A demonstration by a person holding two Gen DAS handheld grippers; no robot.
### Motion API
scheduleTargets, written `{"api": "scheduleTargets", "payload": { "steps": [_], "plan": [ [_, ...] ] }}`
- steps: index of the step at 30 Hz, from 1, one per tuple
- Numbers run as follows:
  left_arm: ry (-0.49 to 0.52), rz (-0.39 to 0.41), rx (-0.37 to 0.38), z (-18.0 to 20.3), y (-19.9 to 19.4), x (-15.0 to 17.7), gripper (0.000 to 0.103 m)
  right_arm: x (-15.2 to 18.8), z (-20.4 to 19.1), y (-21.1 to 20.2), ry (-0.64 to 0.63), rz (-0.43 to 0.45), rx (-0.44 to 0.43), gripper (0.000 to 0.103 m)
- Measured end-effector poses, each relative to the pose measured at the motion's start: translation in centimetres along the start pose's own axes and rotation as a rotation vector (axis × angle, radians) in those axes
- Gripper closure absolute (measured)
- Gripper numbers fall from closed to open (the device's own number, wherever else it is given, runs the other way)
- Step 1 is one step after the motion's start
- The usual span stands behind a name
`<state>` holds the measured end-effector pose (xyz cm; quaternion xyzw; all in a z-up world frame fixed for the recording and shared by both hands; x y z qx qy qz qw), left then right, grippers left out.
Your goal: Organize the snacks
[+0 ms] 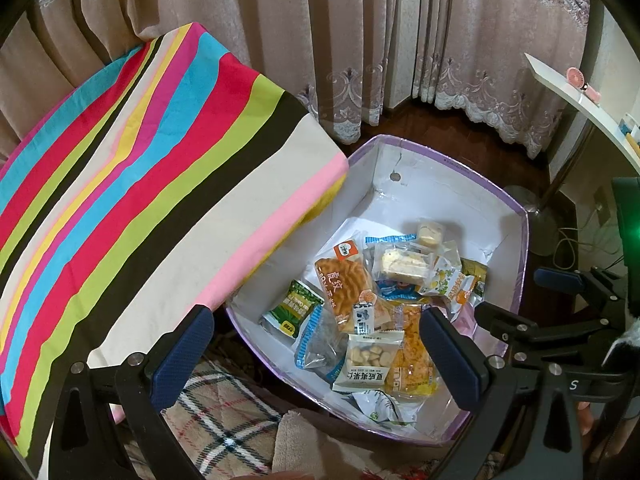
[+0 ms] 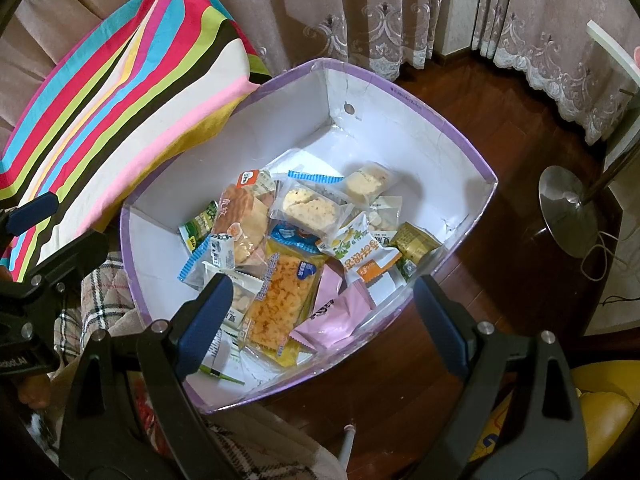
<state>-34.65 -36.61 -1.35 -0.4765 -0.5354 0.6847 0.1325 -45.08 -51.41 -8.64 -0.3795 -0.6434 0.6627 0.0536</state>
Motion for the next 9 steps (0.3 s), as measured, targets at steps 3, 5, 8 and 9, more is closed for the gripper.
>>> {"api": "scheduleTargets", "payload": {
  "steps": [3, 5, 8, 9],
  "plan": [
    [-0.002, -0.002, 0.001, 0.01, 0.01, 0.02, 0.0, -0.04, 0.03, 0.1, 0.0, -0.001, -0.001, 0.01],
    [-0.003, -0.004, 0.003, 0.05, 0.04, 0.04, 0.0, -0.06, 0.02, 0.14, -0.001, -0.002, -0.003, 0.01],
    [0.002, 0.004, -0.018, 0.01, -0.01, 0.08, 0.0, -0.05, 0.08, 0.14, 0.0, -0.001, -0.003, 0.01],
    [0.007, 0.004, -0.025, 0.04, -0.02, 0.12, 0.0, -0.08, 0.1, 0.15, 0.0, -0.002, -0.004, 0.01]
  ]
}}
Point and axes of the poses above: each gripper's, at about its wrist camera, not at the fingertips, and y roughly the way its jaws point, z to its right, x to its underside, the point moved 10 cm from there along y, roughly the way its jaws point, and after that the axes turned 3 degrees about x, right-handed, at the moved point
